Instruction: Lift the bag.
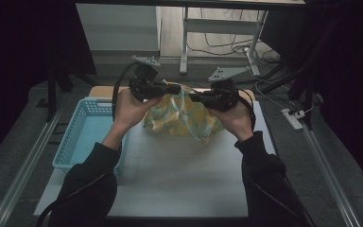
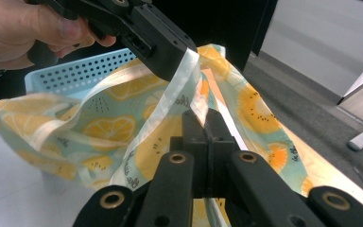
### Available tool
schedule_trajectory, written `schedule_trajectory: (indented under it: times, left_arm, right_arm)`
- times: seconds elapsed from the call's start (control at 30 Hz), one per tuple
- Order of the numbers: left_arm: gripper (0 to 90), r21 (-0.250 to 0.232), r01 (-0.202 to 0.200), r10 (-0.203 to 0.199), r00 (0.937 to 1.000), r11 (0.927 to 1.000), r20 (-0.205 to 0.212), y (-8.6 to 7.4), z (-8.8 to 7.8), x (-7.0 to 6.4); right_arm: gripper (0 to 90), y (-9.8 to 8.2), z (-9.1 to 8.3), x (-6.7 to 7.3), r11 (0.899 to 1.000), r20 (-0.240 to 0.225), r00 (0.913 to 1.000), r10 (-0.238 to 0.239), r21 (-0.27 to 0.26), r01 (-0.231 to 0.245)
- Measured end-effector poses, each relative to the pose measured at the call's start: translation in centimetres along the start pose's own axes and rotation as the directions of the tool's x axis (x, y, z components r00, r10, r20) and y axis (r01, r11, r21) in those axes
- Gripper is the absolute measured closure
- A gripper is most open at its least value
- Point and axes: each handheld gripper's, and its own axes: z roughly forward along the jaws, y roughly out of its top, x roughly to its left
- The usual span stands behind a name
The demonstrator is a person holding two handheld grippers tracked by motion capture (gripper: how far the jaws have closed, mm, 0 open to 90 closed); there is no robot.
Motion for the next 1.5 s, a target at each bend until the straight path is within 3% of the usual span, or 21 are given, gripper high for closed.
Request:
schedule_trajectory:
  times: [0.43,0.9,1.27,1.5]
  left_arm:
    - [90.0,-0.054,-0.02,0.018,0.9993,0.9983,-0.034,2.7,-1.3,-0.4]
    - [90.0,-0.102,-0.045,0.034,0.9937,0.9938,-0.107,4.6,-1.7,-0.5]
    - [89.8,-0.129,-0.025,0.005,0.9889,0.9913,-0.148,4.0,-1.4,1.0]
    - [89.3,-0.107,-0.017,-0.002,0.9856,0.9941,-0.169,3.5,-0.5,1.9]
  right_arm:
    - [89.5,3.2,-2.1,-0.3,0.999,0.058,0.9977,-0.037,-0.029,0.038]
    - [89.5,5.5,-2.8,-0.4,0.997,0.098,0.9936,-0.056,-0.041,0.06]
    - [89.4,5.1,-2.0,-1.2,0.999,0.121,0.9919,-0.04,-0.027,0.043]
    - [89.2,4.0,-1.1,-1.9,1.0,0.131,0.9912,-0.019,-0.009,0.02]
